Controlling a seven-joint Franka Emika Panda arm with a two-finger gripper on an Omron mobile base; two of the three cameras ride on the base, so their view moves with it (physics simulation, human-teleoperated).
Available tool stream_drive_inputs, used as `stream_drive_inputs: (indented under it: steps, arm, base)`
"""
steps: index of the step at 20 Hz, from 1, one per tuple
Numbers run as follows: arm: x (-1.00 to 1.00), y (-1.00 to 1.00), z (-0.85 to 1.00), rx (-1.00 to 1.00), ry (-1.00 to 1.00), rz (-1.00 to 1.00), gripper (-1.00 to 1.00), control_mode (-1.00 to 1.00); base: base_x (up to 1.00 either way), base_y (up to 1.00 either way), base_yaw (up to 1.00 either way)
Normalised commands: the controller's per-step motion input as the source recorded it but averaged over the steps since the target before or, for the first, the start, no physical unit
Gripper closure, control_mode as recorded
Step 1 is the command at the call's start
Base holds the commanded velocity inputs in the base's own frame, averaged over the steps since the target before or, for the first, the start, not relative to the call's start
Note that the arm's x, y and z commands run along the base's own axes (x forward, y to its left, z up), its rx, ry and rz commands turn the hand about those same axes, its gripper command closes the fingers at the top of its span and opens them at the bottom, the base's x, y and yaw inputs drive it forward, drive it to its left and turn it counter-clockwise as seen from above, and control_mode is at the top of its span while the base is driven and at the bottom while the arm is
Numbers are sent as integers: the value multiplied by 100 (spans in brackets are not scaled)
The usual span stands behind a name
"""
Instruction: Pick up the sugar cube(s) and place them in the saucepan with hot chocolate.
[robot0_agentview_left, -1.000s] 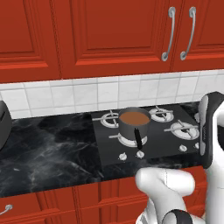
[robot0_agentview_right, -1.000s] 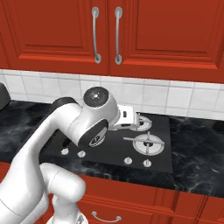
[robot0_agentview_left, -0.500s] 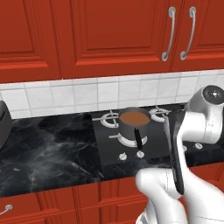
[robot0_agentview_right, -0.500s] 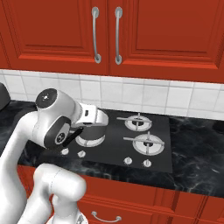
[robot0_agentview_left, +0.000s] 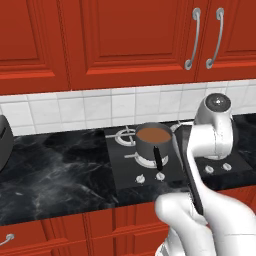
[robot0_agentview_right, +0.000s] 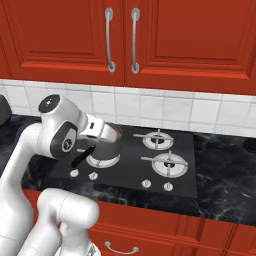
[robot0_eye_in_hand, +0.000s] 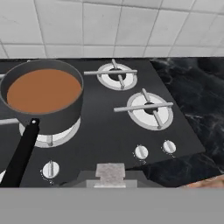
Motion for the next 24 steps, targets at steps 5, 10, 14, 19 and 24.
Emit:
stream_drive_inputs:
  steps: [5,10,14,19,24]
  arm:
    - [32,18,-2,13,2,-1,100,-100]
    - [28,16,-31,2,-2,1,100,-100]
    - [16,48,-3,0,0,0,100,-100]
    - [24,52,0,0,0,0,100,-100]
    - [33,37,-2,0,0,2,100,-100]
  base:
    - [0,0,0]
    - [0,0,0]
    - [0,0,0]
    - [0,0,0]
    - [0,0,0]
